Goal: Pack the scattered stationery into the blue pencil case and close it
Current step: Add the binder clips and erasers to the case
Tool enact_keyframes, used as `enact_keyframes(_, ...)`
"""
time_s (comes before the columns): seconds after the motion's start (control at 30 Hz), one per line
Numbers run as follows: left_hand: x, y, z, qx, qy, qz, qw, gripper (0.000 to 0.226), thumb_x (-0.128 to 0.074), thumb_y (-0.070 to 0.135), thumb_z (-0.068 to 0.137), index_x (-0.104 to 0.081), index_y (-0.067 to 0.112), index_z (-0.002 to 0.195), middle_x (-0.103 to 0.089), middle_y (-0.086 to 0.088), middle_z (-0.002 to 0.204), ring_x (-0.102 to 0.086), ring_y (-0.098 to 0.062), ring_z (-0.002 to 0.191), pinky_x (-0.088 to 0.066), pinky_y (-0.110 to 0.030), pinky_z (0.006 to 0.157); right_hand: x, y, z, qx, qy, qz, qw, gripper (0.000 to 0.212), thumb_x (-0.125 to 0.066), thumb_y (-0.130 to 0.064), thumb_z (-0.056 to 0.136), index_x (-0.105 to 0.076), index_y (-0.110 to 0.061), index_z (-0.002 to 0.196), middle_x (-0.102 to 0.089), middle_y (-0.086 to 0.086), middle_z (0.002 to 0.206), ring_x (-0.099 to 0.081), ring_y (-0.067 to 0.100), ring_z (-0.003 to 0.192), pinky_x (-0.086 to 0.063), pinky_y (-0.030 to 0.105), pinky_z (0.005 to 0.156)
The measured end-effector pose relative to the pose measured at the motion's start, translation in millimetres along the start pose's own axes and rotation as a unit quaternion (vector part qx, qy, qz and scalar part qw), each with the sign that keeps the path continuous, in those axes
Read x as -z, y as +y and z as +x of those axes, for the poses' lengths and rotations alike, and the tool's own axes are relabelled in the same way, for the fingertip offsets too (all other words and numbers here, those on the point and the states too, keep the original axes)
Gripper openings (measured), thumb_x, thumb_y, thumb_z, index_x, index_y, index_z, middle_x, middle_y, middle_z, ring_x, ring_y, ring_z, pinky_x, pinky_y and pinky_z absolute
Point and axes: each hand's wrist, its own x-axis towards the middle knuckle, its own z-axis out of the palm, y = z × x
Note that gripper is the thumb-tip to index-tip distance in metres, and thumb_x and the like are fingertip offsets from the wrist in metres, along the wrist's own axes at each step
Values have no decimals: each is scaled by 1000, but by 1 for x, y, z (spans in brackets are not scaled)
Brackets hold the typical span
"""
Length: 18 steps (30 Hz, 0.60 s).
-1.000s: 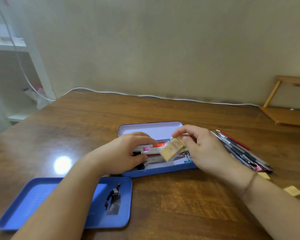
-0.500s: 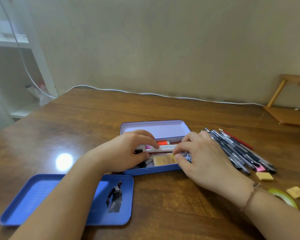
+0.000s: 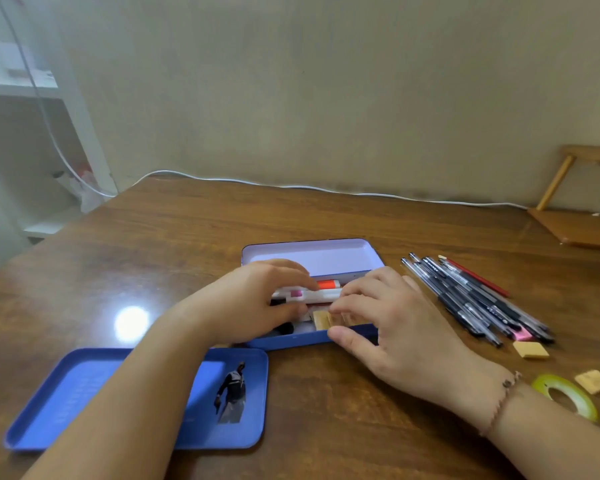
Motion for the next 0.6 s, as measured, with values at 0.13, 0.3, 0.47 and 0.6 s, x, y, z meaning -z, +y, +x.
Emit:
enact_keyframes(0.13,19,-8,-5,-4,172,24,985,24,-64,28,91,-68,28,115,-63,15,115,-58,-8,110,-46,-30,96,0,-34,-7,105,2,42,994,40,-56,-59,85,-65,-30,110,-62,-10,115,-51,17,111,-45,41,92)
enact_keyframes(0.3,30,-10,-9,51,342,1,938,17,-69,19,87,-72,21,104,-65,14,94,-60,-11,87,-40,-19,68,-27,-77,-12,219,-32,12,975,38,-55,-61,83,-66,-29,99,-63,-3,102,-54,22,88,-48,35,70)
enact_keyframes(0.47,28,-9,-10,42,322,0,946,19,-69,25,86,-71,22,105,-67,11,94,-63,-14,85,-45,-27,68,-38,-87,-16,253,8,22,967,24,-56,-47,89,-63,-27,78,-58,-6,84,-49,16,73,-41,28,58)
enact_keyframes(0.6,22,0,-17,57,89,19,994,73,-57,74,69,-51,40,133,-53,19,131,-53,-4,116,-45,-30,98,-26,-76,-27,245,-15,-27,969,25,-54,-45,87,-60,-25,73,-57,-6,77,-47,16,69,-37,28,53)
